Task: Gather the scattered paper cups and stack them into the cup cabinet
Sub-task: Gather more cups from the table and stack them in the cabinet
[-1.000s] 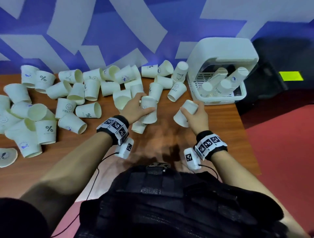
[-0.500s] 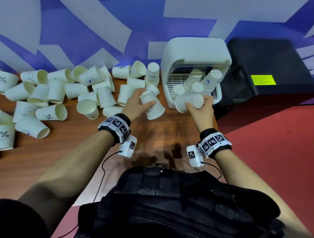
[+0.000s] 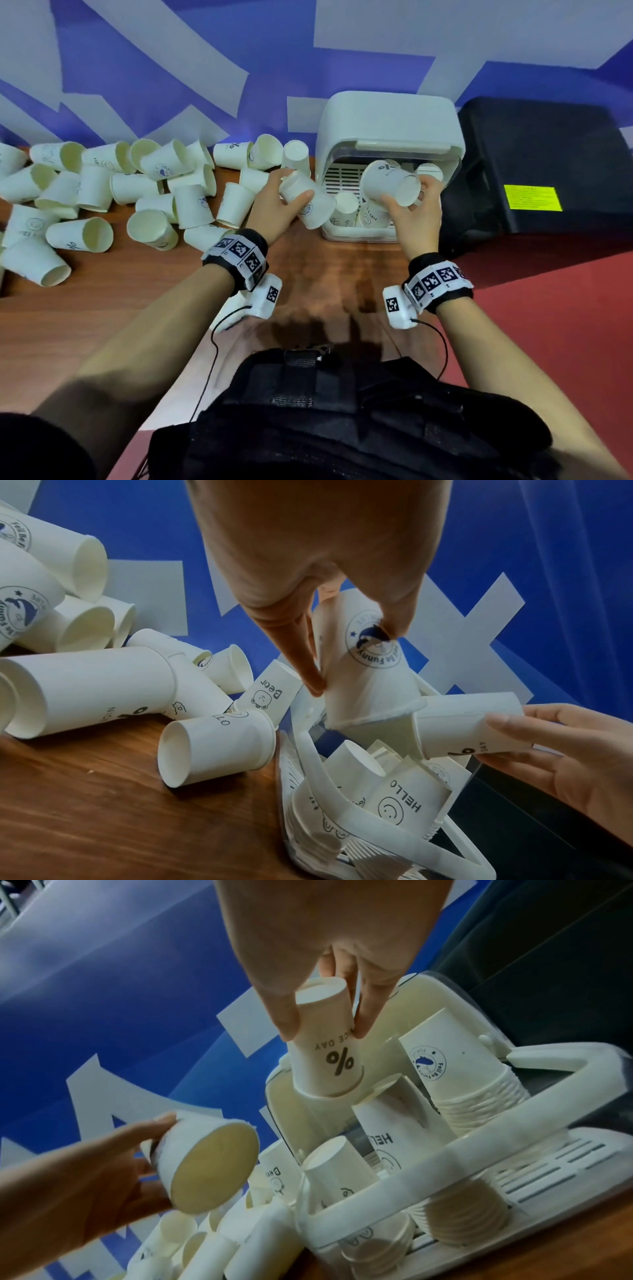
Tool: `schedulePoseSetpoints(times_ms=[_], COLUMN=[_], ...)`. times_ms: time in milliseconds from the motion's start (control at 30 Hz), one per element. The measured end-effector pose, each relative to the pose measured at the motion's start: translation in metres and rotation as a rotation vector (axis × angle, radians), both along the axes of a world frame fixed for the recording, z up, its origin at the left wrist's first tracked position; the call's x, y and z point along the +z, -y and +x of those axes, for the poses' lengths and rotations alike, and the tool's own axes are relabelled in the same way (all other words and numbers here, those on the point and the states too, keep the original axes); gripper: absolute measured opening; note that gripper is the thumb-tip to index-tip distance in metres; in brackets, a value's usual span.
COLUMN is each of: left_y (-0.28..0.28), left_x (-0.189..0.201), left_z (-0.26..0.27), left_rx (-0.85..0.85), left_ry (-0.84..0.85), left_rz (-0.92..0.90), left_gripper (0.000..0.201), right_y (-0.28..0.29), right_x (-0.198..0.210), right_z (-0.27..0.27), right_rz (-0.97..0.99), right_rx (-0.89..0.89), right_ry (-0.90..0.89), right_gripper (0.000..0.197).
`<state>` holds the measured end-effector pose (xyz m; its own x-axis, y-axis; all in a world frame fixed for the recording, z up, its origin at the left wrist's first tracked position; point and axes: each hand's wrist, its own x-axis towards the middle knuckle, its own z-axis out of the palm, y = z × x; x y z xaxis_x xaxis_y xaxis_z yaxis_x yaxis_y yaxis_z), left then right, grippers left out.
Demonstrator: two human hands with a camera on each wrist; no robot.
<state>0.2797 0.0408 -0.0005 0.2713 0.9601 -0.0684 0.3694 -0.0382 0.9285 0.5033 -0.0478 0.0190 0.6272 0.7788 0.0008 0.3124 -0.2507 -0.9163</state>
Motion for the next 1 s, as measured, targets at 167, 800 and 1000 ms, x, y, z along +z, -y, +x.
schedulePoseSetpoints(times_ms=[167, 800, 1000], left_y=[-0.005, -0.009, -0.009], left_x=[-0.006, -0.030, -0.033], left_z=[0.008, 0.011, 0.009], left_rx=[0.022, 0.002, -0.005], left_ry=[0.033, 0.012, -0.003], left_rz=[-0.017, -0.046, -0.029], left_gripper=[0.048, 0.049, 0.052], right_y=[-0.017, -0.012, -0.007], right_x=[-0.016, -0.039, -0.050], right_z=[0.011, 0.017, 0.021], right_rz=[0.018, 0.177, 0.223], right_rx=[-0.044, -0.035, -0.051], right_ry=[0.015, 0.003, 0.119], right_gripper=[0.056, 0.063, 0.062])
